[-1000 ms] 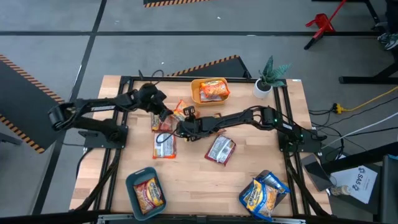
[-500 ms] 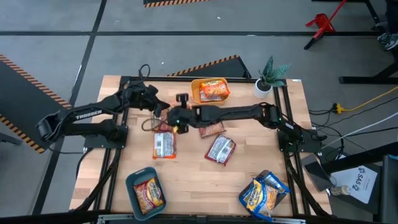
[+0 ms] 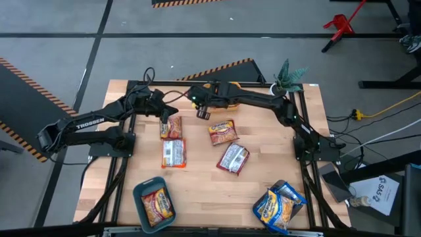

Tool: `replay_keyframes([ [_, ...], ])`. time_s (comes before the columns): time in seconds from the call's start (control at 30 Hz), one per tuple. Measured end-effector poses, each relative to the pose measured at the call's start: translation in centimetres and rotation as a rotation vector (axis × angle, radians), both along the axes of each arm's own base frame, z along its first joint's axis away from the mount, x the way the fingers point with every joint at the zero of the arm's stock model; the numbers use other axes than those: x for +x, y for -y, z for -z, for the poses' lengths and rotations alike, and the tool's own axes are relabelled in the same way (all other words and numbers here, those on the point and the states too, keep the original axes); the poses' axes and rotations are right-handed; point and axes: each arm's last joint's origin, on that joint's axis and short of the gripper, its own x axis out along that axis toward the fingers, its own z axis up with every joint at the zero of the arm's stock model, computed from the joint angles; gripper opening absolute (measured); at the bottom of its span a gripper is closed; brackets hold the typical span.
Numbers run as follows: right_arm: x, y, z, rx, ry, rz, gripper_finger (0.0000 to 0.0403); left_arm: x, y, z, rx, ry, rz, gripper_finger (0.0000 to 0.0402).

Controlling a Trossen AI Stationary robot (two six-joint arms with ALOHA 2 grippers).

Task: Sort Maruchan noodles
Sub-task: Put the orange noodle pack into the yellow bin

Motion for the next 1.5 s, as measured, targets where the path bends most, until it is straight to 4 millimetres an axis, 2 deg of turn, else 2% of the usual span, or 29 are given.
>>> replay_keyframes([
  [0.3,-1.9,3.1,-0.8,0.057,0.014,0.147,0.0000,0.0,0.0,0.0,0.001,-0.005,0.001,0.0043],
  [0.57,-3.3,3.8,-3.2,0.048,0.080,0.171,0.0000,-0.1,0.0,0.1,-0.001,-0.015,-0.006,0.0043],
  [0.8,-3.5,4.2,-3.2,0.098,0.095,0.200,0.0000,-0.1,0.0,0.1,0.007,-0.021,-0.024,0.0043],
  [1.07,-4.5,5.8,-2.8,0.236,0.152,0.355,0.0000,-0.1,-0.1,0.1,0.009,-0.022,-0.029,0.0043],
  [1.5,-4.1,5.8,-2.7,0.323,0.260,0.486,0.0000,-0.1,-0.1,0.2,0.018,-0.031,-0.048,0.0042],
])
